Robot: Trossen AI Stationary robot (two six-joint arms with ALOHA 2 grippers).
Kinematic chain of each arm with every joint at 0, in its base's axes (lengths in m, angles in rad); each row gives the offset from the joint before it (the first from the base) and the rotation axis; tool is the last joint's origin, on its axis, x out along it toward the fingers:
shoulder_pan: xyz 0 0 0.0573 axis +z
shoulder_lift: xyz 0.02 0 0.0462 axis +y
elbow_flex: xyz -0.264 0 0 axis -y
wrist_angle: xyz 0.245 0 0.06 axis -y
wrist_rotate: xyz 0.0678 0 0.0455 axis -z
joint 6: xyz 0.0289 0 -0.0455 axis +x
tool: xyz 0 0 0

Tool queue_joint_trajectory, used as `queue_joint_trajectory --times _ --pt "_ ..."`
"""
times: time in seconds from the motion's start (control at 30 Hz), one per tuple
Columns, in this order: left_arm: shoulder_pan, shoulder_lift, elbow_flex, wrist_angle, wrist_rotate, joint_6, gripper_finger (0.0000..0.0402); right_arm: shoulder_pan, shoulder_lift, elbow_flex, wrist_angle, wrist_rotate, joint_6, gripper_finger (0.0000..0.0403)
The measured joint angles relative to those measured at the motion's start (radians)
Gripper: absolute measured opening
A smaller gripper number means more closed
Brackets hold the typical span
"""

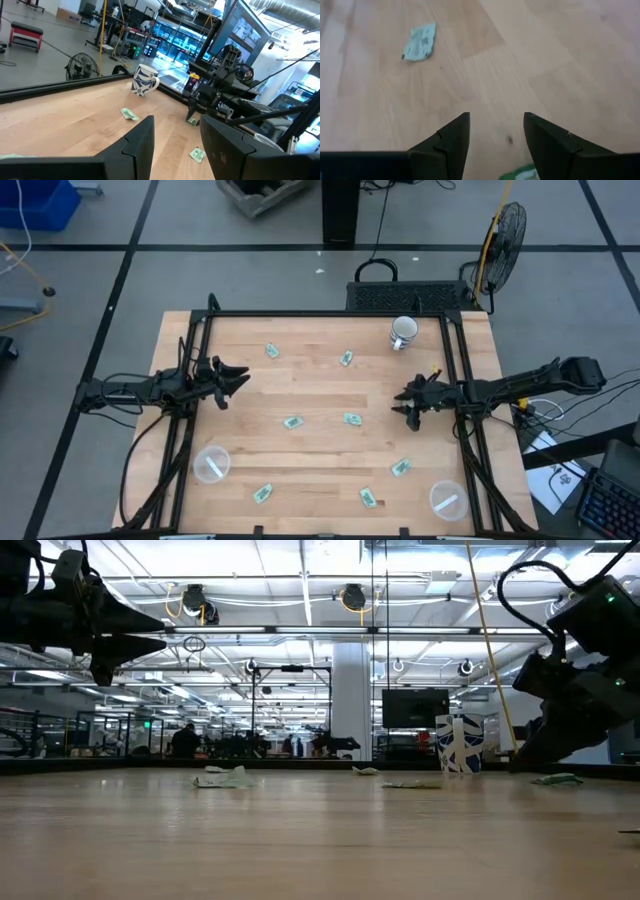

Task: Pick and place Stevia / Truvia into bins
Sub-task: Put the stevia packet into the top transparent container

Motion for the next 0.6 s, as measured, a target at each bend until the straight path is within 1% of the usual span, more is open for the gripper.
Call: queue_joint_trajectory --times 0.1,0.2,0.33,0.43,0.5,0.6 --pt "0.0 0.0 0.0 0.0 0.0 0.002 0.0163 0.001 -0.015 0.032 -0.011 -0.098 0.049 0.018" --pt "0.0 0.0 0.0 0.0 0.0 0.002 0.0163 0.002 -0.029 0.051 -0.054 -0.225 0.078 0.018" --pt "0.0 0.0 0.0 0.0 0.0 0.001 0.0163 0.002 -0.055 0.092 -0.039 -0.378 0.187 0.0179" --pt "0.0 0.0 0.0 0.0 0.0 0.001 0.0163 0.002 -0.071 0.111 -0.024 -0.444 0.262 0.0171" --pt "0.0 0.0 0.0 0.0 0.0 0.001 0.0163 0.002 -0.079 0.113 0.057 -0.473 0.273 0.0164" --pt "0.0 0.0 0.0 0.001 0.0 0.001 0.0163 0.003 -0.081 0.108 0.184 -0.473 0.258 0.0156"
